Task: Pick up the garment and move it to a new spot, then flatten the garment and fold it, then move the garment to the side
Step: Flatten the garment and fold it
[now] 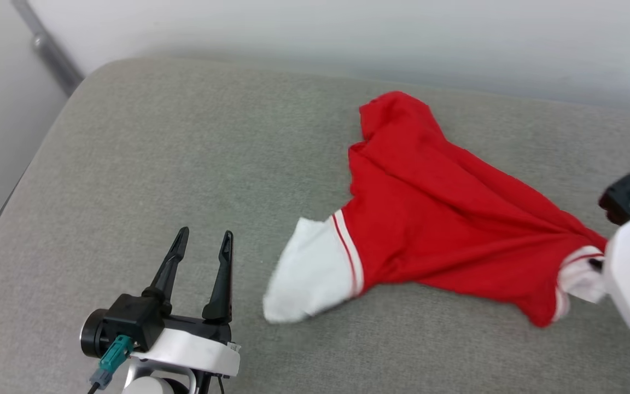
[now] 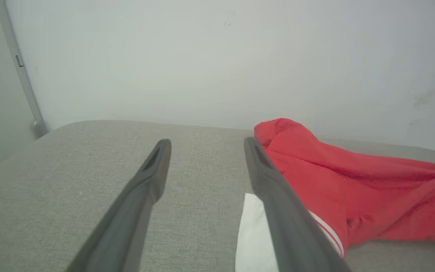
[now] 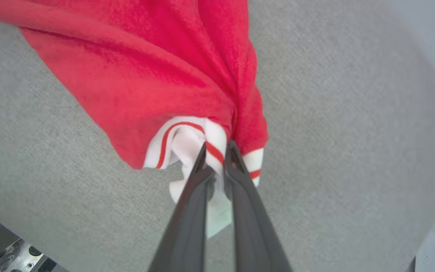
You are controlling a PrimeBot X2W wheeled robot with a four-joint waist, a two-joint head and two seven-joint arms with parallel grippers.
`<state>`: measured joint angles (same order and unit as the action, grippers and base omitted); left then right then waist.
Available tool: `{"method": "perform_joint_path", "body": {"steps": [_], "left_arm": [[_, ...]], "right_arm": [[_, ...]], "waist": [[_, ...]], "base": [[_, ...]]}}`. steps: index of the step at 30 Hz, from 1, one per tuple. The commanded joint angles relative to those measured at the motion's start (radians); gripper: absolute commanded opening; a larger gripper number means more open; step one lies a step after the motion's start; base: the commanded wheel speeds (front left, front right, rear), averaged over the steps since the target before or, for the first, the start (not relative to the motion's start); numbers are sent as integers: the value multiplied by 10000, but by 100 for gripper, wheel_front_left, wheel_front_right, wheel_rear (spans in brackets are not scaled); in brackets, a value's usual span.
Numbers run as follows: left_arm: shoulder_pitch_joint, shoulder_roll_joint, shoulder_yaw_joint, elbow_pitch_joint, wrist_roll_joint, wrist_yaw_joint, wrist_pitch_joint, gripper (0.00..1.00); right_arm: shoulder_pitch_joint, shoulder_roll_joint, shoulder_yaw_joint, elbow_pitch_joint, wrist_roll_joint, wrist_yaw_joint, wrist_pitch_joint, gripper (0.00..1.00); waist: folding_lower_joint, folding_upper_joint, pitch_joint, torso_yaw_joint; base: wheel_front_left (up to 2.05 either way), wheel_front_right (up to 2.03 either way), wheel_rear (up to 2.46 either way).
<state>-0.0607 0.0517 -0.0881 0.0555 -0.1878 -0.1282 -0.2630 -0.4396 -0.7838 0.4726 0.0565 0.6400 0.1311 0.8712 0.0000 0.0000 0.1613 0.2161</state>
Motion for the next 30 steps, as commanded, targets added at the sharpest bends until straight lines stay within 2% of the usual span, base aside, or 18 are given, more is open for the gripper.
{"method": "perform_joint_path", "body": {"steps": [1, 5, 8, 13, 14, 15, 16, 19, 22, 24, 28, 30], "left_arm": [[112, -7, 11, -38, 1, -20, -25, 100], [42, -11, -96, -49, -57, -21, -25, 100], [-140, -15, -237, -36, -84, -18, -25, 100], [-337, -11, -354, 13, -160, -17, -26, 100], [-373, -15, -386, 42, -151, -17, -26, 100], [-416, -13, -416, 63, -148, -18, -26, 100], [-464, -13, -426, 82, -148, -18, -26, 100], [-493, -3, -455, 139, -132, -18, -26, 100], [-450, 113, -461, 157, -17, -18, -26, 100], [-378, 149, -352, 151, 36, -19, -26, 100], [-240, 137, -210, 51, -69, -19, -26, 100], [-158, 164, -151, -29, -48, -19, -26, 100]], "right_arm": [[355, -407, -245, -268, -149, -7, 220, 0], [927, -1235, -527, -576, -609, -7, 639, 0], [1188, -1753, -589, -274, -1224, -8, 815, 0], [1279, -1570, -356, 411, -1696, -7, 504, 0], [1220, -1442, -303, 666, -1756, -7, 352, 5], [1140, -1293, -243, 917, -1870, -7, 179, 42], [1048, -1176, -154, 1135, -1998, -8, -21, 100], [759, -532, -37, 1989, -1971, -7, -1068, 100], [538, -420, 245, 2117, -2137, -7, -1536, 100], [407, -134, -20, 2115, -1962, -7, -1872, 100], [461, 224, -928, 1699, -1681, -8, -2599, 100], [815, 722, -2067, 1224, -1480, -7, -3192, 100]], "waist": [[0, 0, -136, -251], [0, 0, -8, -312], [0, 0, 170, -235], [0, 0, 395, -101], [0, 0, 434, -71], [0, 0, 457, -43], [0, 0, 473, -20], [0, 0, 469, -8], [0, 0, 349, -131], [0, 0, 207, -269], [0, 0, -135, -572], [0, 0, -367, -766]], "base": [[0, 0, 0], [0, 0, 0], [0, 0, 0], [0, 0, 0], [0, 0, 0], [0, 0, 0], [0, 0, 0], [0, 0, 0], [0, 0, 0], [0, 0, 0], [0, 0, 0], [0, 0, 0]]}}
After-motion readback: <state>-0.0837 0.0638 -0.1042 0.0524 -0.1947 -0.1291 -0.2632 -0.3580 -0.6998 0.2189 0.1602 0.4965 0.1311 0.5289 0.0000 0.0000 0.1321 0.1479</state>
